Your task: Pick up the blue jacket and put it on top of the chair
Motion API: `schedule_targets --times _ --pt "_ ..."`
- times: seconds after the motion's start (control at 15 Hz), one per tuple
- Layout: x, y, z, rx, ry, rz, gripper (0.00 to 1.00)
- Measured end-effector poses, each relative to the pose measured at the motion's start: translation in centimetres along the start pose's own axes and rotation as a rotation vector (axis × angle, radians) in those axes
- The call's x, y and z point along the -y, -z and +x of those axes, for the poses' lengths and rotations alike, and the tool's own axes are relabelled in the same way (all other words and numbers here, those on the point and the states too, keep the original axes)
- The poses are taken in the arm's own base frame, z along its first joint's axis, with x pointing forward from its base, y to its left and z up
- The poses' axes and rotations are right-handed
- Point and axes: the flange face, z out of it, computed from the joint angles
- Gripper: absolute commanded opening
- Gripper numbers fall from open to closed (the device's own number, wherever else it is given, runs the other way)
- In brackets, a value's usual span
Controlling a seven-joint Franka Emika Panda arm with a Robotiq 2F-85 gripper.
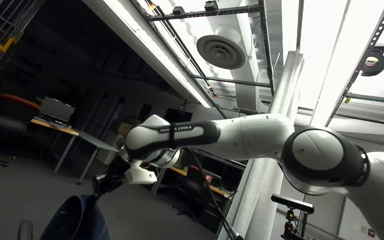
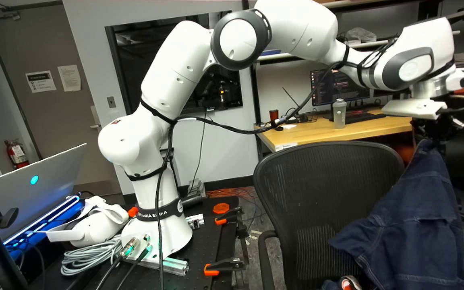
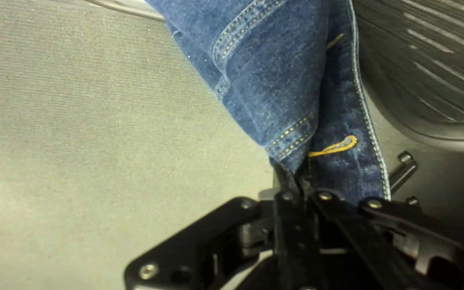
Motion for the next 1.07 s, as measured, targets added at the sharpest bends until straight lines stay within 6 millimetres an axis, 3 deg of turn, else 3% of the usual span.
schedule_targets --times 0.67,1.07 --pt "8.6 19.5 4.8 -0.033 0.092 0.126 0.01" --pt "16.5 28.9 6.0 -0.091 0.212 0.19 0.01"
